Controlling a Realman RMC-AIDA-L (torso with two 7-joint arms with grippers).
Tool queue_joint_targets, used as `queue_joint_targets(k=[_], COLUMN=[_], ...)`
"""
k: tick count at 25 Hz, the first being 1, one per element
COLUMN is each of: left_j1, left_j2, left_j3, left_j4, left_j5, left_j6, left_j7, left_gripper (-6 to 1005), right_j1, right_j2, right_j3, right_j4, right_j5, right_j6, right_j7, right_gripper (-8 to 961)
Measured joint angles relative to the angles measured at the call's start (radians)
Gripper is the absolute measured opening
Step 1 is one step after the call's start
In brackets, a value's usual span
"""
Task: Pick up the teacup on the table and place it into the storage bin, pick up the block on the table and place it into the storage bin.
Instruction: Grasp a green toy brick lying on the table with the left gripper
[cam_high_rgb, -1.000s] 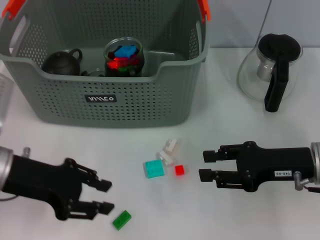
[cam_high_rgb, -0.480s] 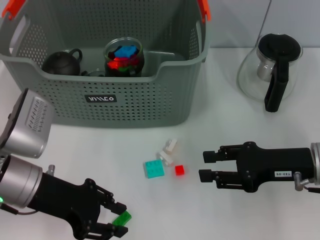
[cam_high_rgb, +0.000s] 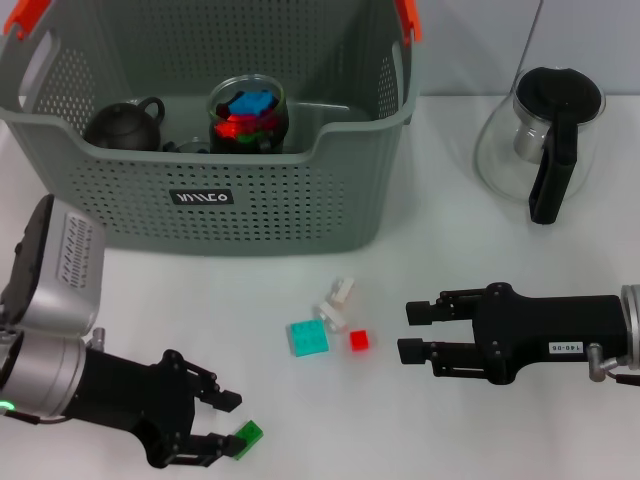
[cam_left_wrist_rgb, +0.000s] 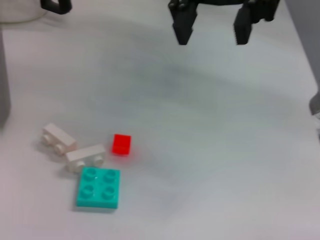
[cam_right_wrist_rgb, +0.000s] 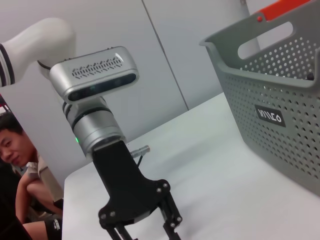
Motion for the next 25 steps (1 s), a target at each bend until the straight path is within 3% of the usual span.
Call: queue_joint_targets(k=[25], left_j1=[0.005], left_j2=[-0.001], left_j3=[0.036], left_j4=[-0.085], left_j5=[-0.037], left_j6=[-0.078], left_j7=[0.109], left_gripper=[460], right_j1=[0.0], right_j2=[-0.002], right_j3=[0.0], right_j4=[0.0], right_j5=[0.0], right_j6=[0.0], right_j7=[0.005], right_gripper=[578])
